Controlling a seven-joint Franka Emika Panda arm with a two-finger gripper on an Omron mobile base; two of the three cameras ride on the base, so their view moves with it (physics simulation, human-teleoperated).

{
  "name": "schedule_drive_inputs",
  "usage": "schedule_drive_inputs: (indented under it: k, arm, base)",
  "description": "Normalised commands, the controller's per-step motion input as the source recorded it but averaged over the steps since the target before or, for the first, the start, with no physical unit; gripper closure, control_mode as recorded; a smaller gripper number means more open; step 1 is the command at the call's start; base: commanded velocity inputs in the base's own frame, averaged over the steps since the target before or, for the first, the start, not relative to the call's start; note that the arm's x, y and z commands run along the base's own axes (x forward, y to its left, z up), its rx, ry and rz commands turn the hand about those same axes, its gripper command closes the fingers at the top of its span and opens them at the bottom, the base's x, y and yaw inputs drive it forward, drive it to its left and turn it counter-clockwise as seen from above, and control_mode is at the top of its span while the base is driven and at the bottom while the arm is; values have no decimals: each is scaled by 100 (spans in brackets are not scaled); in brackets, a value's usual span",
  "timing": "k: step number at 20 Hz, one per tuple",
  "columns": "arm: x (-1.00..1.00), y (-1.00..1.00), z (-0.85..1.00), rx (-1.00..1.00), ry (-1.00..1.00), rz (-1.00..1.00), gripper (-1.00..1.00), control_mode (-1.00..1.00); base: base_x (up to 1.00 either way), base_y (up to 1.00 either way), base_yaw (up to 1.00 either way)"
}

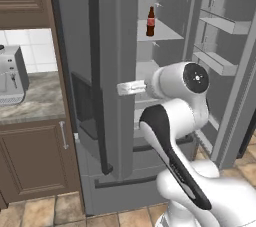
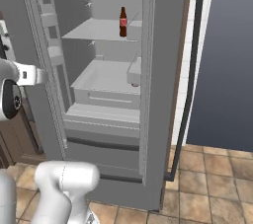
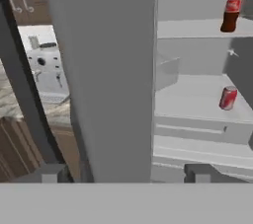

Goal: Open the fridge, grab two sodas, and place both sodas inside the bowl with ice on the dining counter.

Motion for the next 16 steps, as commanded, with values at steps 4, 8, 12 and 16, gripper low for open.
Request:
schedule_drive_inputs:
  k: [4, 8, 12, 16]
  arm:
    - [-14, -83, 14, 17, 17, -12, -100, -100]
    - [56, -36, 2, 22, 26, -1, -100, -100]
    - [82, 0, 0, 24, 28, 0, -100, -100]
    - [58, 2, -4, 20, 27, 0, -100, -100]
  base:
    - [0, 0, 0]
    - [0, 0, 0]
    - [0, 0, 0]
    - [0, 0, 0]
